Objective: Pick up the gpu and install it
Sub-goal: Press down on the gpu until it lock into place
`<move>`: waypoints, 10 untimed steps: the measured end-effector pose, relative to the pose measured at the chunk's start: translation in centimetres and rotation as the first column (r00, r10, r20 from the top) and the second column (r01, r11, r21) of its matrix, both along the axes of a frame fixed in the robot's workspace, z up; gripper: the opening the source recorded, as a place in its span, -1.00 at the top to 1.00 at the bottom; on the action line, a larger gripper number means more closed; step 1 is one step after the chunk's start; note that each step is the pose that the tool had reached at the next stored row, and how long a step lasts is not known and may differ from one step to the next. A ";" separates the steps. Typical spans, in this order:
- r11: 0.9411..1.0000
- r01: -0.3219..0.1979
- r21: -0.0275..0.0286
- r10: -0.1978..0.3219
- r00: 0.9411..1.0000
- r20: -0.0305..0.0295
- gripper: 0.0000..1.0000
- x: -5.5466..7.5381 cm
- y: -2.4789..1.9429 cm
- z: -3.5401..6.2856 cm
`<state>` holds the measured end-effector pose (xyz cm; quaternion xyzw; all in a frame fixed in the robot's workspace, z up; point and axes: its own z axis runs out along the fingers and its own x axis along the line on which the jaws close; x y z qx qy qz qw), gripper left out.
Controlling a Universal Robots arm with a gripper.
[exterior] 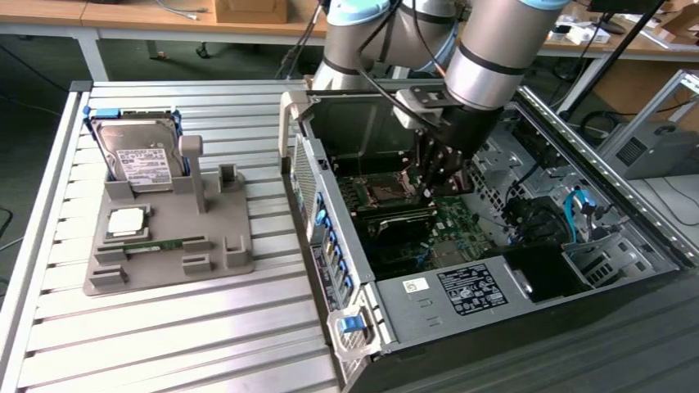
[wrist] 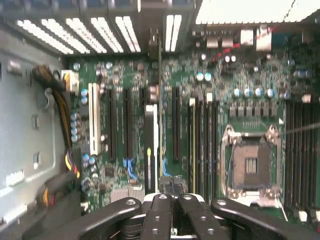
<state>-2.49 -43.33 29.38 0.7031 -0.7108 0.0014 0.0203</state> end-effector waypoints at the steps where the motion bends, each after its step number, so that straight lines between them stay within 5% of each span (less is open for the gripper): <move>1: 1.000 0.000 0.000 0.000 1.000 0.000 0.79 -0.6 0.00 -0.02; 10: 1.000 0.000 -0.002 0.000 1.000 0.001 0.79 -4.9 0.00 -0.82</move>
